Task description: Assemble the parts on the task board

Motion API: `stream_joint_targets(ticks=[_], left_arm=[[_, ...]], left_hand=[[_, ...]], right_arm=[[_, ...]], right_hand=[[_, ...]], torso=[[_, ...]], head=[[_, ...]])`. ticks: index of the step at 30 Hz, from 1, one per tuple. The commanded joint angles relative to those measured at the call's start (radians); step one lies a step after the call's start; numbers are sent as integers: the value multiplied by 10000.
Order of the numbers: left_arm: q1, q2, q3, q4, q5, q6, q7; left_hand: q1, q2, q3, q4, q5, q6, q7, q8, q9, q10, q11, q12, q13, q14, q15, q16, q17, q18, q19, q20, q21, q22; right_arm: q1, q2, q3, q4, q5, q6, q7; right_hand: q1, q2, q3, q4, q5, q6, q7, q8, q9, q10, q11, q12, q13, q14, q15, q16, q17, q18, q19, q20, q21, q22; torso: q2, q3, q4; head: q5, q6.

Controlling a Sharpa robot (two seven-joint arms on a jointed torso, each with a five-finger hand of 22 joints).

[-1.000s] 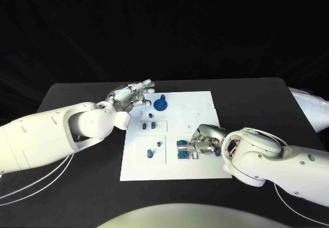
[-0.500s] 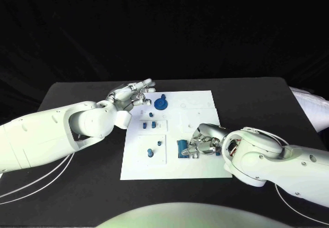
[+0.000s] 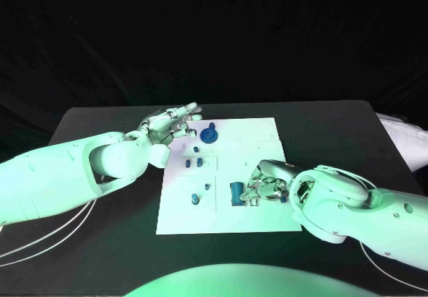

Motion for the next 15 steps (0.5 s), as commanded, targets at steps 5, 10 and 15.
stream_joint_targets(ticks=[5,10,15], left_arm=[[-6,9,5,7,-33,190,29],[-6,11,5,19,-33,187,33],[-6,11,5,39,-36,192,39]], left_hand=[[0,1,-69,-15,44,-83,16,27,-16,-96,-3,37,-7,-46,3,15,-9,109,-55,10,-1,-13],[0,1,-69,-15,44,-83,16,27,-16,-96,-3,37,-7,-46,3,15,-9,109,-55,10,-1,-13],[0,1,-69,-15,44,-83,16,27,-16,-96,-3,37,-7,-46,3,15,-9,109,-55,10,-1,-13]], right_arm=[[233,-917,12,504,642,-514,214],[499,-1729,13,655,432,-457,203],[566,-2142,4,643,-176,-243,122]], right_hand=[[-243,-115,-49,138,722,-455,157,-357,-41,-139,66,-504,-372,781,78,19,1254,-166,54,-23,-81,-123],[112,-31,155,-71,852,-762,330,-693,-212,-327,213,-804,-547,789,209,45,1314,-165,36,90,-96,-133],[156,7,225,-96,920,-654,321,-709,-245,-322,214,-807,-536,790,223,48,1322,-173,51,121,-67,-80]], torso=[[-11,-3,-39],[-19,-22,-41],[-3,-1,-45]], head=[[-108,51],[-226,97],[-274,129]])
